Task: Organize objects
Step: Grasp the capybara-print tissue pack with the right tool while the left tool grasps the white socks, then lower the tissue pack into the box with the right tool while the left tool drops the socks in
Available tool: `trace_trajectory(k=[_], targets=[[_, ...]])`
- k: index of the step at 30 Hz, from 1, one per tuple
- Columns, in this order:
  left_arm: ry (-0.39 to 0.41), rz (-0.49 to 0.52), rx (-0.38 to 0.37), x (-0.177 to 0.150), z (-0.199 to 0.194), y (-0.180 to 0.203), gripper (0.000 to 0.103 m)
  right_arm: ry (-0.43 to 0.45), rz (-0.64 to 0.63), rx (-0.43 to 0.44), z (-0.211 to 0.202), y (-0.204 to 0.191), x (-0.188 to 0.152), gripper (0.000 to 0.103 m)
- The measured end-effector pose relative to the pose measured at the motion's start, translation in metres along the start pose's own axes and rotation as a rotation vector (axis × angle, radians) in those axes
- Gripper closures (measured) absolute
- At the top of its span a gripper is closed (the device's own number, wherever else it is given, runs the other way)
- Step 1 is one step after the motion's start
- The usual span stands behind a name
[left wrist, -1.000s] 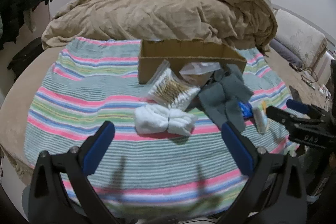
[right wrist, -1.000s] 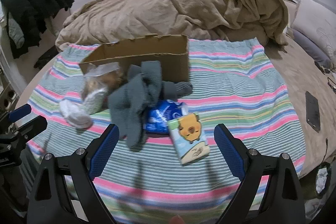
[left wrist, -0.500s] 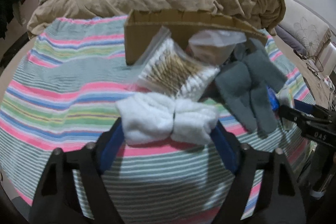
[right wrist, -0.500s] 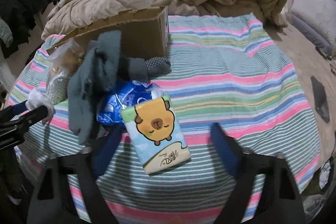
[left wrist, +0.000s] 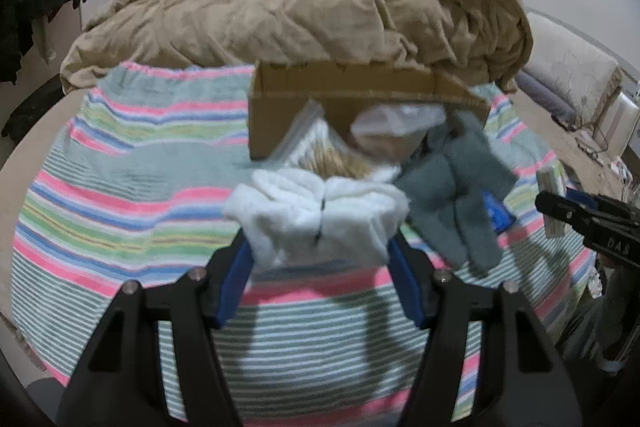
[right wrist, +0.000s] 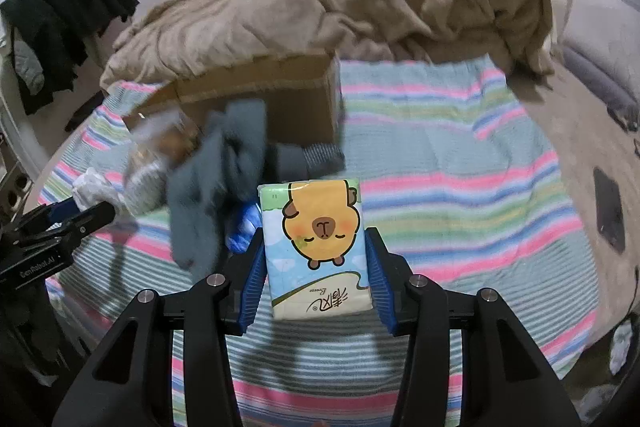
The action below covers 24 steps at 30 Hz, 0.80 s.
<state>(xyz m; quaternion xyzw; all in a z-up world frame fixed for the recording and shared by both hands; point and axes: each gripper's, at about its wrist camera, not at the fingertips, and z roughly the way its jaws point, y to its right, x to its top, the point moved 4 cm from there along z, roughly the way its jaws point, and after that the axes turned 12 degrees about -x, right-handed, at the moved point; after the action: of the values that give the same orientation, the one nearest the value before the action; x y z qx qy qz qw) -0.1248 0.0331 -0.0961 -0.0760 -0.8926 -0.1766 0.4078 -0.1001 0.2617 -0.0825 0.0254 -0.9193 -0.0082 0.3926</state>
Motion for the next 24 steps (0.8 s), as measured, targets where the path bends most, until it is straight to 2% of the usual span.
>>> trace_trajectory(k=[6, 11, 17, 24], targets=[[0.068, 0.028, -0.039, 0.041, -0.024, 0.008, 0.039, 0.092, -0.043, 0.023, -0.020, -0.012, 0.046, 0.053], [0.096, 0.061, -0.050, 0.080, -0.017, 0.012, 0.039, 0.152, -0.077, 0.025, -0.015, -0.021, 0.091, 0.053], [0.077, 0.097, -0.057, 0.118, 0.024, 0.010, 0.039, 0.155, -0.095, 0.044, 0.010, -0.028, 0.126, 0.053], [-0.012, 0.064, -0.068, 0.129, 0.086, -0.006, 0.039, 0.104, -0.120, 0.028, 0.073, -0.037, 0.143, 0.053]])
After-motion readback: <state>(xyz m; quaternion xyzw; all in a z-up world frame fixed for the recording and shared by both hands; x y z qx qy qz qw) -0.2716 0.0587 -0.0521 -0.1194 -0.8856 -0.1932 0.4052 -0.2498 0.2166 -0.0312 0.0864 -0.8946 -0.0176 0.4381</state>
